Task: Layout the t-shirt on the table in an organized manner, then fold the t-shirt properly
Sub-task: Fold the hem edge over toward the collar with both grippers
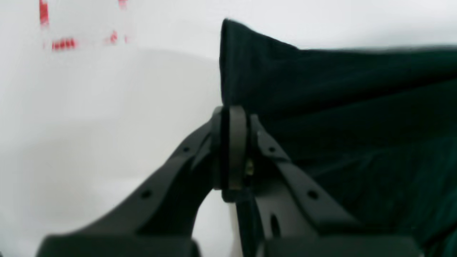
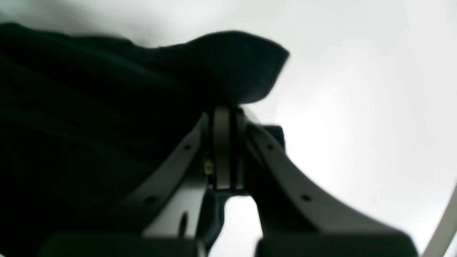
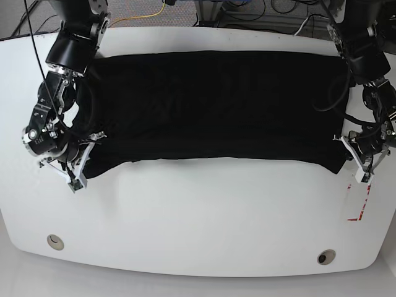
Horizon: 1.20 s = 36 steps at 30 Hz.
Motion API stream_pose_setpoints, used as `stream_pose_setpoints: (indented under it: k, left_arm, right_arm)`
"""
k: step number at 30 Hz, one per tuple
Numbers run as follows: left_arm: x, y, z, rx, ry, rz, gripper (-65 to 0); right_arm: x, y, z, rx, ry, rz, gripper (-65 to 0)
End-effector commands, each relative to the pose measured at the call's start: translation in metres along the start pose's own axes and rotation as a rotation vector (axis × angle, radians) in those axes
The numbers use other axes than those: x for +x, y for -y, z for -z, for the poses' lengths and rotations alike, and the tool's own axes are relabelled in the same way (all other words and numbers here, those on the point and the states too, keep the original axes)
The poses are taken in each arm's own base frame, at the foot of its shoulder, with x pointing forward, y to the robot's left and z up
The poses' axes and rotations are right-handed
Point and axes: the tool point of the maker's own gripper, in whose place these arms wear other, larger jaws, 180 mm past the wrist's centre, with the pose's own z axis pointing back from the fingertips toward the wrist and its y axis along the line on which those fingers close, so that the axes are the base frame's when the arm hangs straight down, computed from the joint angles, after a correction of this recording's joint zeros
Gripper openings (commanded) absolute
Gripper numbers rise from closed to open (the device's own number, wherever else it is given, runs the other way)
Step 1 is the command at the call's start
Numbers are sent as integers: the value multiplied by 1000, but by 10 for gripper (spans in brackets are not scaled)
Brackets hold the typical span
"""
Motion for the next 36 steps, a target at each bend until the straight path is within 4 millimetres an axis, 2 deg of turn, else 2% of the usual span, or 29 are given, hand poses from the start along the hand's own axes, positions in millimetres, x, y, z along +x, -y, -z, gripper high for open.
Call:
stream_pose_setpoints:
  k: [1, 9, 13, 18, 26, 31, 36]
  left_arm:
    - [14, -18, -18, 58, 30, 34, -650]
    - [-11, -20, -33, 102, -33, 64, -650]
    - [-25, -17, -38, 115, -57, 92, -650]
    - [-40, -11, -43, 119, -82, 116, -649]
    - [-56, -2, -54, 134, -103, 170, -649]
    - [-65, 2, -61, 140, -117, 194, -646]
    - [-76, -8, -71, 171, -126, 167, -643]
  right_arm:
    - [1, 7, -15, -52, 12, -29, -650]
    - [-26, -18, -29, -56, -10, -73, -650]
    - [-47, -28, -26, -34, -55, -74, -650]
    - [-59, -43, -22, 1, -77, -55, -650]
    - [-78, -45, -23, 6, -109, -24, -650]
    - [-82, -47, -23, 10, -119, -24, -650]
    - [-84, -47, -22, 11, -123, -21, -650]
